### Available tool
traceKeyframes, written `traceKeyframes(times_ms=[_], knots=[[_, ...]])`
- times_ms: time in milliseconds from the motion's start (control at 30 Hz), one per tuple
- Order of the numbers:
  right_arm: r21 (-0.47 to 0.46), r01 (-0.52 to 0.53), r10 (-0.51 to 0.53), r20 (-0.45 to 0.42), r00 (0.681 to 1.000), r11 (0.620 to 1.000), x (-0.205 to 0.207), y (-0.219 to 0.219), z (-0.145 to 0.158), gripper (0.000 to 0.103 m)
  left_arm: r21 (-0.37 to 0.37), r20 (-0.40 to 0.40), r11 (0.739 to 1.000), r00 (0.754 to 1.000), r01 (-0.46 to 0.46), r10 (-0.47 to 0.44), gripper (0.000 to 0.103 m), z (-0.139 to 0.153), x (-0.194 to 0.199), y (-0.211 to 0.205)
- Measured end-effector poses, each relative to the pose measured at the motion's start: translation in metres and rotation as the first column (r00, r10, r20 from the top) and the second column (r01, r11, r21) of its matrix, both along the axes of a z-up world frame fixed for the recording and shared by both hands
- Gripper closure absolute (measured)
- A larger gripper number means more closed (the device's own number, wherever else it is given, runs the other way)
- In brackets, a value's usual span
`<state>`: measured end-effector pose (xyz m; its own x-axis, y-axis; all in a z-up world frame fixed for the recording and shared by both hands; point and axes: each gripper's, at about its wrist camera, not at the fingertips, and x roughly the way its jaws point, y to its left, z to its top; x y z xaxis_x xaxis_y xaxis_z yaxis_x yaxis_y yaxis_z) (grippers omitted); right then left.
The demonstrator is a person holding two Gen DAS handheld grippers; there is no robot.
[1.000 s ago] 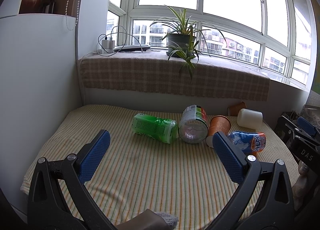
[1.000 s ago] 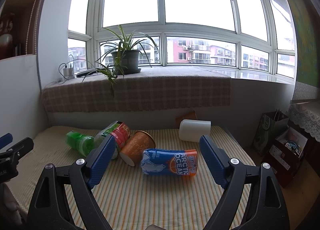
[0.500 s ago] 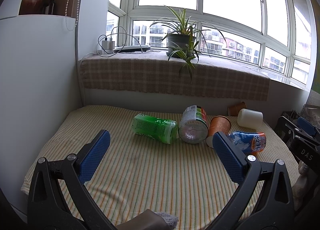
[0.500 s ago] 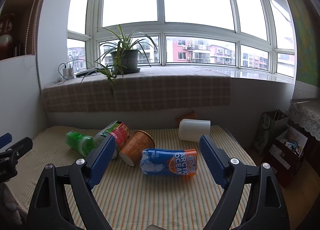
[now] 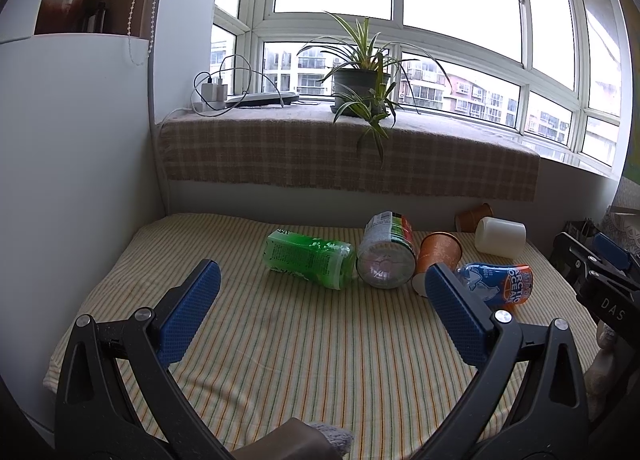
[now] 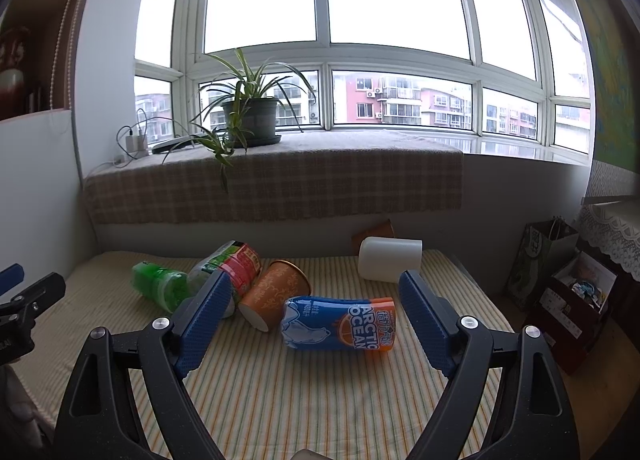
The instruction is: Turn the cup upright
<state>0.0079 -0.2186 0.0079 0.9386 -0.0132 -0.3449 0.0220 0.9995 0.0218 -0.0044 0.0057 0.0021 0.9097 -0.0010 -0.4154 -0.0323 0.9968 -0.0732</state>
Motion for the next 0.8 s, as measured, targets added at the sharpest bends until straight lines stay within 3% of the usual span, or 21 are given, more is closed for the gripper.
traceKeyframes(times_ms=[533, 800], knots=[[0.013, 0.014, -0.014, -0.014, 1.000, 1.000, 0.006, -0.010, -0.007, 0.018, 0.021, -0.007, 0.999, 0.999, 0.040, -0.040, 0.000, -0.003, 0.015, -0.016], [0.033, 0.041, -0.039, -0.044, 0.998, 0.999, 0.008, -0.026, -0.018, 0.018, 0.063, -0.064, 0.984, 0.985, 0.166, -0.162, 0.000, -0.008, 0.040, -0.036]])
